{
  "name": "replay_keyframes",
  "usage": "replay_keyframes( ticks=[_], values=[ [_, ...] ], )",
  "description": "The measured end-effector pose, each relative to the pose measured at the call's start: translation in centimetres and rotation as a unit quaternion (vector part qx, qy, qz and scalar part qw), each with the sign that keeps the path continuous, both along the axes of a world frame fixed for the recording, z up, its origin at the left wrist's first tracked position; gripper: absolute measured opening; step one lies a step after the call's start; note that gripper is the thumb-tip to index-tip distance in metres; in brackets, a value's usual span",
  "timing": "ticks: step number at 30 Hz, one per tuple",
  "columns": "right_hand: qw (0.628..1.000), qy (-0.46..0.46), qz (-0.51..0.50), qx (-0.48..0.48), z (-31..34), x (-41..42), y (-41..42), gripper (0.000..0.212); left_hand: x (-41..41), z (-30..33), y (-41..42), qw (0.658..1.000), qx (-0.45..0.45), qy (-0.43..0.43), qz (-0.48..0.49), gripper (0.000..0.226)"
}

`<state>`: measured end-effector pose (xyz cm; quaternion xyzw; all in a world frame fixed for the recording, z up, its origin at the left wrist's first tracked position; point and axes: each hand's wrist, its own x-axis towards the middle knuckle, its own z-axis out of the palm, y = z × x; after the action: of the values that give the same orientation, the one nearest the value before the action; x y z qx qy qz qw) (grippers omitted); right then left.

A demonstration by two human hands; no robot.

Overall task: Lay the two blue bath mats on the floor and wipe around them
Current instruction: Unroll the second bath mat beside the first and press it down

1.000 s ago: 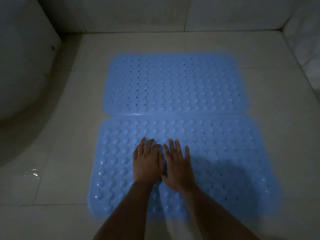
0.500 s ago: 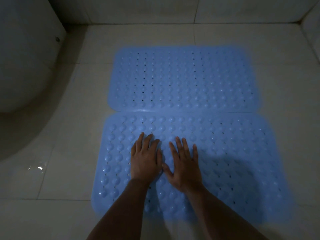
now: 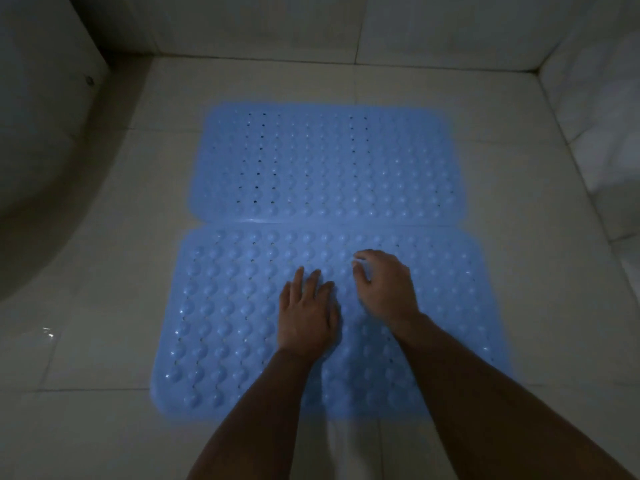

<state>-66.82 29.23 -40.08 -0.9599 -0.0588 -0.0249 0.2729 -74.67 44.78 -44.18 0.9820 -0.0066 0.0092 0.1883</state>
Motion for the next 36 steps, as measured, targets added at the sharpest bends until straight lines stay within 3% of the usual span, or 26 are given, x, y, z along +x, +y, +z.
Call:
replay_keyframes(
  ticks=[5, 10, 23, 29, 32, 36],
  values=[
    [0.999, 0.013, -0.042, -0.026, 0.3, 1.3, -6.1, 0.029, 1.5, -2.0, -5.9, 0.995, 0.029, 0.043, -0.085, 0.059],
    [0.998, 0.002, -0.063, -0.011, -1.1, 1.6, -8.7, 0.023, 1.4, -4.5, -7.2, 0.990, 0.087, 0.062, -0.091, 0.075],
    [0.997, -0.020, -0.072, -0.004, -3.2, 0.5, -9.1, 0.014, 1.4, -4.9, -7.3, 0.986, 0.097, 0.085, -0.106, 0.086],
    [0.994, 0.077, -0.035, -0.068, 1.4, 0.7, -10.1, 0.027, 3.1, -2.1, -7.6, 0.974, 0.061, 0.190, -0.105, 0.091],
    [0.990, 0.119, 0.001, -0.079, 2.3, -0.6, -9.3, 0.038, 3.7, 0.4, -7.4, 0.982, 0.037, 0.156, -0.101, 0.087],
    [0.991, 0.066, 0.021, -0.113, -1.1, -2.6, -8.1, 0.044, 3.4, 0.8, -7.4, 0.994, 0.004, 0.084, -0.071, 0.077]
  ],
)
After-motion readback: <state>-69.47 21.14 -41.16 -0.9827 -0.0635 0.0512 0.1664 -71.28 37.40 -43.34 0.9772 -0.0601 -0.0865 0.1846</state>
